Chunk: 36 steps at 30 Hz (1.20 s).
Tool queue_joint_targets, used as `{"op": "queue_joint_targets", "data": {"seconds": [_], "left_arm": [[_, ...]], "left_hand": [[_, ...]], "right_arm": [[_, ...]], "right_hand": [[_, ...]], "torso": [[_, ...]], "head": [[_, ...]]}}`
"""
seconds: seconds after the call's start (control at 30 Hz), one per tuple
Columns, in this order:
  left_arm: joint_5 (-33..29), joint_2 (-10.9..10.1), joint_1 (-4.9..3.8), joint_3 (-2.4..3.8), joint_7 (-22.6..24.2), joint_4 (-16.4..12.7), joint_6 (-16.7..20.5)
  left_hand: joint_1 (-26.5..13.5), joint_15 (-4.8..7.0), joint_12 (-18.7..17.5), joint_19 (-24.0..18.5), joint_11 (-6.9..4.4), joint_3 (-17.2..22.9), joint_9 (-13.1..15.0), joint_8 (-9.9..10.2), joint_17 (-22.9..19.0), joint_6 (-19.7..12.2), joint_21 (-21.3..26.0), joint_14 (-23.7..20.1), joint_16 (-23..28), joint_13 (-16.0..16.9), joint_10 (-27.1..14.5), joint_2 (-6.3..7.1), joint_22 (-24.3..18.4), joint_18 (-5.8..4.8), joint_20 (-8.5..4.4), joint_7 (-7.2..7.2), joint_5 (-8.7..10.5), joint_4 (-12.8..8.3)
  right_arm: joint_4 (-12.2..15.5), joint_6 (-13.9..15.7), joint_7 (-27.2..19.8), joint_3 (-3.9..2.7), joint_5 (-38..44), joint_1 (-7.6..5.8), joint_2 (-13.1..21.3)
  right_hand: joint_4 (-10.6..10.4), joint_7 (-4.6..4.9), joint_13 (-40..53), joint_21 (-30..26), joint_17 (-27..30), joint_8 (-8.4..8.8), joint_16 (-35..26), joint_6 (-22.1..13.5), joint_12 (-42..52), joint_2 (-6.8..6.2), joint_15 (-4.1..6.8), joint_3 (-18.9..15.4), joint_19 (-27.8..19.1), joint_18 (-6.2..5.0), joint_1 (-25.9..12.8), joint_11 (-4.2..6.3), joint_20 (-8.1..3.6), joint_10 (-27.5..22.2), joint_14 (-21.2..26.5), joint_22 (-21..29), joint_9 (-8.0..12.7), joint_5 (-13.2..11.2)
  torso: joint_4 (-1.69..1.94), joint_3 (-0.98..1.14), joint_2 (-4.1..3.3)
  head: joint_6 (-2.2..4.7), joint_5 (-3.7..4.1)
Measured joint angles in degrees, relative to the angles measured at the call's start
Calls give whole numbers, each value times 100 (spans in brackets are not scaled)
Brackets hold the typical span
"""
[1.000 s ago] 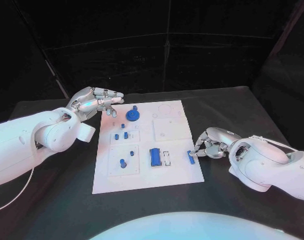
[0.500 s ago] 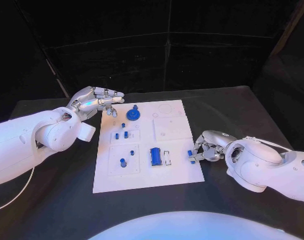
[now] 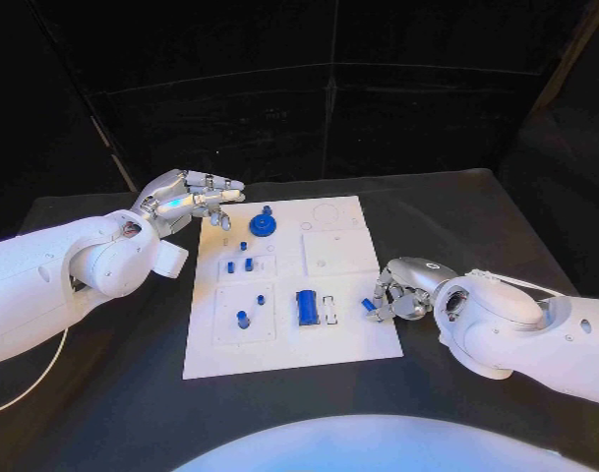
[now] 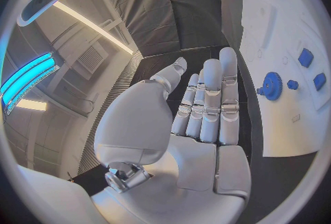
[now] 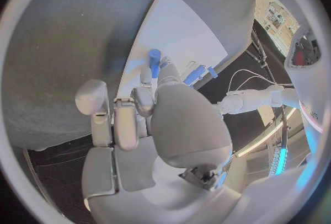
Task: Assemble the parts on the task board
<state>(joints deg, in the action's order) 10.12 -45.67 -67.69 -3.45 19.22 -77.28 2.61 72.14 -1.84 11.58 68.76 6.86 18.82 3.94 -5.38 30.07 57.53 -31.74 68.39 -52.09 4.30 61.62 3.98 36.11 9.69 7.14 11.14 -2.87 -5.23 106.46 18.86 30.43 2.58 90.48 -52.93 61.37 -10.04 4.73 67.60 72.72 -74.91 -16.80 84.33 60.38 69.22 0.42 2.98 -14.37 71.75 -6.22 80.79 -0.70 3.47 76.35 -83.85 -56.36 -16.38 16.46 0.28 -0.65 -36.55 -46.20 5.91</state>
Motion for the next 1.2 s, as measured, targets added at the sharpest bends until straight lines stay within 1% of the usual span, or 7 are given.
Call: {"op": "queue_joint_targets", "data": {"seconds": [0.33, 0.53, 0.67, 0.87, 0.9, 1.03, 1.2], "left_arm": [[0, -13, 0, 0, 0, -9, -1], [0, -25, 0, 0, 0, -12, -1], [0, -26, 0, 0, 0, -15, -1], [0, -26, 0, 0, -1, -15, -3], [0, -25, 0, 0, -1, -15, -3], [0, -22, 0, 0, -2, -15, -4], [0, -22, 0, 0, -2, -16, -5]], "left_hand": [[0, 0, -1, 0, 0, 0, 0, 0, 0, 0, 0, 0, 0, 0, 0, 0, 0, 0, 0, 0, 0, 0], [0, 0, -2, 0, 0, 0, 0, 0, 0, 0, 0, 0, 0, 0, 0, 0, 1, -1, 0, 0, 0, 0], [23, 0, -2, 0, 0, 0, 0, 0, -3, 0, 0, 0, 0, 0, 0, -23, 1, -1, 0, 0, 0, 0], [22, 0, -2, 0, 0, 0, 0, 0, -6, 0, 0, 0, 0, 0, 0, -22, 1, -1, 0, 0, 0, 0], [22, 0, -2, 0, 0, 0, 0, 0, -6, 0, 0, 0, 0, 0, 0, -22, 1, -1, 0, 0, 0, 0], [22, 0, -2, 0, 0, 0, 0, 0, -6, 0, 0, 0, 0, 0, 0, -22, -3, -1, 0, 0, 0, 0], [22, 0, -2, 0, 0, 0, 0, 0, -6, 0, 0, 1, 0, 0, 0, -22, -3, -1, 0, 0, 0, 0]], "right_arm": [[-48, -114, 20, -8, 640, 11, -161], [-10, -169, 18, -7, 859, 17, -188], [-5, -130, 18, -7, 841, 18, -183], [41, -16, 50, -5, 547, 19, -139], [48, 14, 61, -4, 475, 19, -136], [95, 133, 85, 10, 283, 35, -136], [164, 341, 111, 38, 121, 65, -145]], "right_hand": [[306, 2, 25, -25, 0, 87, -33, 3, -76, 59, 18, 274, -12, 0, 391, 31, -12, -10, -21, 9, 8, -96], [460, -25, -23, -8, 1, 172, -25, 57, -117, -1, 35, 721, 44, 0, 450, 51, -85, -31, -4, -92, 63, 380], [332, -23, 224, 135, 1, 205, 89, 60, 91, 14, 65, 1137, 150, 0, 436, 30, -100, 34, -18, -297, 65, 675], [67, -32, 319, 178, 1, 352, 120, 74, 155, 59, 84, 1797, 191, 0, 384, 29, -102, 95, -19, -400, 106, 706], [66, -24, 329, 178, 1, 360, 120, 82, 157, 34, 85, 1801, 190, -1, 318, 29, -101, 95, -19, -409, 106, 711], [-141, 9, 373, 222, 1, 380, 147, 119, 191, -270, 104, 2449, 189, -1, -22, 106, -101, 233, -19, -454, 106, 733], [-196, -4, 401, 222, 1, 384, 147, 183, 200, -470, 104, 2752, 191, 0, -223, 131, -102, 259, -19, -481, 106, 706]], "torso": [[0, 1, 1], [0, 3, 1], [0, 4, 1], [0, 6, 1], [0, 6, 1], [0, 6, 1], [0, 3, 1]], "head": [[2, -22], [-4, -47], [-3, -53], [-9, -55], [-9, -55], [-10, -64], [-7, -66]]}}
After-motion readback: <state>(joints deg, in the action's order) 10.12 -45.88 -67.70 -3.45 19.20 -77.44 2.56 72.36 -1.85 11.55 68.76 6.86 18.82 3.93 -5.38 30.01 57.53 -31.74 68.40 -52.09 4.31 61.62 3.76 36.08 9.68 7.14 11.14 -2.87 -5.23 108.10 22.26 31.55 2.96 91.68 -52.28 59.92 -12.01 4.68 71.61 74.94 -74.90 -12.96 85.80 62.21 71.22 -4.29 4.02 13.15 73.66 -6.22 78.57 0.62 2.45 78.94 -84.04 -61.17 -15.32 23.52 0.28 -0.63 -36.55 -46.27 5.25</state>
